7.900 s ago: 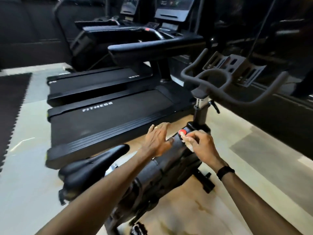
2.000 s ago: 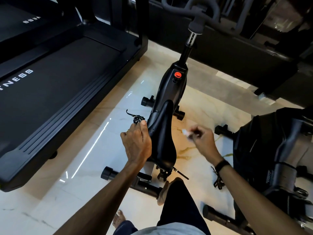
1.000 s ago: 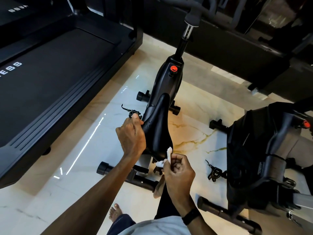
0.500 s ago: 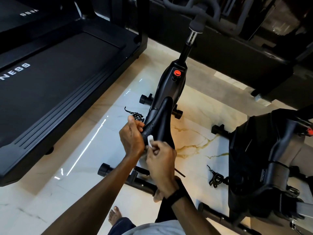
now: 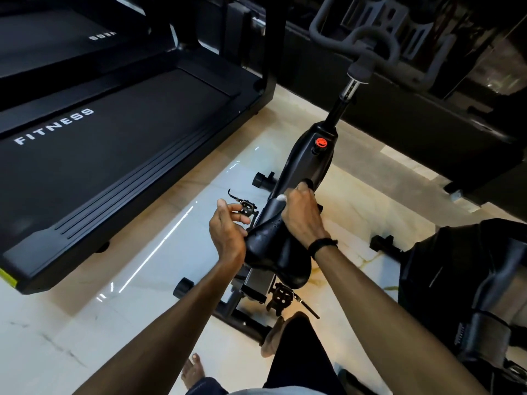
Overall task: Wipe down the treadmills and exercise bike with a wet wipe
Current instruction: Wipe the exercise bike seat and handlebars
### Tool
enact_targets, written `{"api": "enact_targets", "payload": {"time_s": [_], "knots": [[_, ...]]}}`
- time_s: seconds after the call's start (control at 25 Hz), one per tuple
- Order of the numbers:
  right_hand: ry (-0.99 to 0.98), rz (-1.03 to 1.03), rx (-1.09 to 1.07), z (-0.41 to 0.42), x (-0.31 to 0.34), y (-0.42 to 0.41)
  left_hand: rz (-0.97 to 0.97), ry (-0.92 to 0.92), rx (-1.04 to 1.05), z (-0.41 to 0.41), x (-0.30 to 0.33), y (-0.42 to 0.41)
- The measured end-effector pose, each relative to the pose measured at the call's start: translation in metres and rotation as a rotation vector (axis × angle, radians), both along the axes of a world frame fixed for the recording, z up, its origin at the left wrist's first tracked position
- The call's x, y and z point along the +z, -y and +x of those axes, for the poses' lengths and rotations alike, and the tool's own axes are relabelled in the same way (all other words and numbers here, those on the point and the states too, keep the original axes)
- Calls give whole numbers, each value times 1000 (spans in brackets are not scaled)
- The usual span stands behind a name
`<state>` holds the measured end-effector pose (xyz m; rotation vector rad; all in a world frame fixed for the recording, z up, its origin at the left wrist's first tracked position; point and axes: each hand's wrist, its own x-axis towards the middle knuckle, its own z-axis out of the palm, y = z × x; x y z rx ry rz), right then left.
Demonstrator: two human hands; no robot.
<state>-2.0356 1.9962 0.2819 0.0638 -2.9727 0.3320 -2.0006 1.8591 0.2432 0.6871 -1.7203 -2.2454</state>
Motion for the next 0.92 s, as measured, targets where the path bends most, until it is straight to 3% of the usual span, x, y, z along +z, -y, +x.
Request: {"api": "enact_targets", "payload": {"time_s": [0.2, 0.36, 0.6, 0.76, 0.92], "knots": [[12, -26, 118, 79, -6, 36, -17, 62, 74, -1, -13, 26], [-23, -156, 246, 111, -15, 35, -36, 58, -11, 0, -14, 24], [204, -343, 523, 155, -15, 28, -131, 99, -94, 4, -10, 19], [-147, -348, 253, 87, 22, 14, -94, 109, -95, 9, -12, 25], [-34, -62, 20, -4, 28, -10, -44, 107, -103, 13, -10, 28]]}}
